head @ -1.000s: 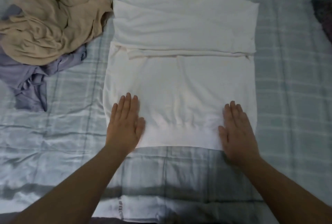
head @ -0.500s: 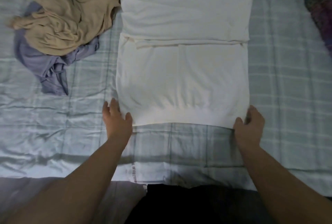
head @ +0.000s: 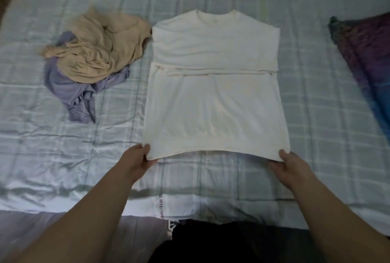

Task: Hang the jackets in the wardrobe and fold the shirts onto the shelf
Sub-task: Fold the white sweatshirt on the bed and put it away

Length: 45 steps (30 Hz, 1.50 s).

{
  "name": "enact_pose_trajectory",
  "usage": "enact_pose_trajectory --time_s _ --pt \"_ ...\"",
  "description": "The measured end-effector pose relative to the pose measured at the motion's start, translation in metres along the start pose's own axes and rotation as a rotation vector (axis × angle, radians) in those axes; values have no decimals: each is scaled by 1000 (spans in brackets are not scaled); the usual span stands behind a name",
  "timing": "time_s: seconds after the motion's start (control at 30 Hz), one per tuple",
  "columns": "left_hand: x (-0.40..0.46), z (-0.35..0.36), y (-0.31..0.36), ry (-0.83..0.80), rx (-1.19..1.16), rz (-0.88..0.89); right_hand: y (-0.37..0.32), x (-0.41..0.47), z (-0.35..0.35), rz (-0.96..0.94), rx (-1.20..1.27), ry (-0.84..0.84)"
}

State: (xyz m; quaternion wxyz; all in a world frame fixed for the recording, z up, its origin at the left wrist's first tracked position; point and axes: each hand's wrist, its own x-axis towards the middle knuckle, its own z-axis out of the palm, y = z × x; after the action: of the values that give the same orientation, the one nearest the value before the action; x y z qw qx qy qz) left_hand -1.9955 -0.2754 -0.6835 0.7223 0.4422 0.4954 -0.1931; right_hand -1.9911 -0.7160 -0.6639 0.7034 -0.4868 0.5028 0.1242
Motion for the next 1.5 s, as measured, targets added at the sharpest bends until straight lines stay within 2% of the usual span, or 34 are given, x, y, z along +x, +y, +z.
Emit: enact_pose_trajectory --time_s 0.1,0.2,0.43,0.6,0.8,1.03,1.27,1.5 --pt "-28 -14 2 -23 16 -37 -6 -24 -17 20 128 29" --pt "-67 -30 2 -44 87 -51 -9 -58 -33 31 102 86" --pt "-143 -80 -28 -45 186 -72 19 -149 -78 0 91 92" --pt "-183 -89 -23 -99 111 90 13 -185 -80 -102 42 61" --pt "-213 -52 38 -206 126 239 -54 -209 -51 -244 -29 -45" --pt "-194 18 134 -201 41 239 -154 -177 0 -214 58 -115" --pt "-137 93 201 -169 -185 194 -231 -92 80 -119 206 -194" --pt "-38 152 235 -123 -63 216 -256 -1 157 -34 156 -271"
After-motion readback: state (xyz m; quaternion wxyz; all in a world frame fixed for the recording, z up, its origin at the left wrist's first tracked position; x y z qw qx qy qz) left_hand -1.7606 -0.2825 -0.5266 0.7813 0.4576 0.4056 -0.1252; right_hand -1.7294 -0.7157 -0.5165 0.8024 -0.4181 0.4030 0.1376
